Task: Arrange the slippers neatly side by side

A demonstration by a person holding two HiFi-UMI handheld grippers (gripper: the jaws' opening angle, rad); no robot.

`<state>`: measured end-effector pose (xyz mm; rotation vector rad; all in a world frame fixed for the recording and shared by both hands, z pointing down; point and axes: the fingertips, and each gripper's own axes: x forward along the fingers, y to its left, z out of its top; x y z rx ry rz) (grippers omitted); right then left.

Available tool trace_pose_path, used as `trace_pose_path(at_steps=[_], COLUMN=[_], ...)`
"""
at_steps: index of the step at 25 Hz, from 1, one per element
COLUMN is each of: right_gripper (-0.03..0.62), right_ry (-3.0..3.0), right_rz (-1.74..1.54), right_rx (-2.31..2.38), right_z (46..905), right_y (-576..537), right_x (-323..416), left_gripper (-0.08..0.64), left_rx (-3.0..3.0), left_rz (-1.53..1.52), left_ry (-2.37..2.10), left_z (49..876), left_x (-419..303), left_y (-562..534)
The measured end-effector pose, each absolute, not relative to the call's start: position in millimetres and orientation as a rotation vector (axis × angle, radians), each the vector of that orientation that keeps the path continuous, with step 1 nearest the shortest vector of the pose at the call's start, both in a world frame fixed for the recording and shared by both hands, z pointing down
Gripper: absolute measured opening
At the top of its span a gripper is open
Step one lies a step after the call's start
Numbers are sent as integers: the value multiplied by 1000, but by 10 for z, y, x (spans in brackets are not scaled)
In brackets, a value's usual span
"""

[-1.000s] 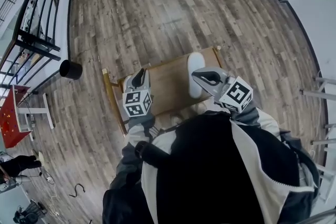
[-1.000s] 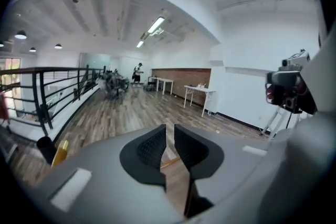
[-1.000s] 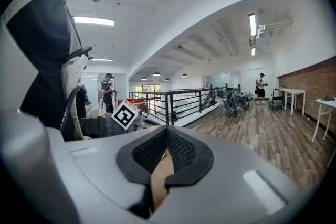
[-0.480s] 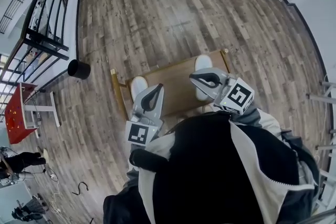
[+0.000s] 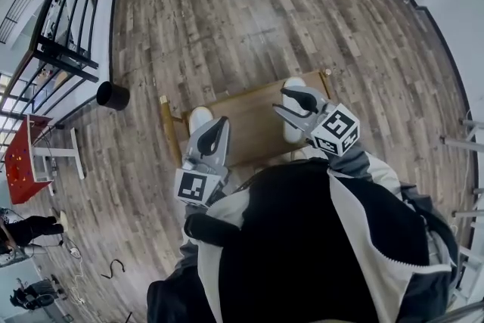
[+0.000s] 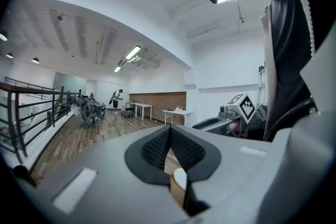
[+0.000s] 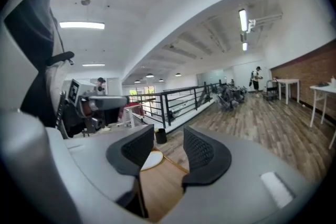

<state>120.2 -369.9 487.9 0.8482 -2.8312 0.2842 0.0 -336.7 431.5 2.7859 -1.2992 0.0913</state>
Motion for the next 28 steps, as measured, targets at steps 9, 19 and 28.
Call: trace_pose_path(at_steps=[9, 19, 28], right_gripper=[245, 250, 23], right_ry=[-2309, -1932, -1870], right_rz=[707, 1047, 1100], right_rx=[1072, 1121, 1041], right_z=[6733, 7926, 8165], right_y=[-4101, -4156, -4082], right_x=[1888, 2430, 2238], left_gripper=[18, 18, 18], left_rx=[2847, 2844, 2793], left_rz=[149, 212, 225], left_ry=[-1224, -1227, -1282], left_z=[4252, 4246, 4236], left_x=[145, 173, 46], left_y=[-3243, -3165, -3139])
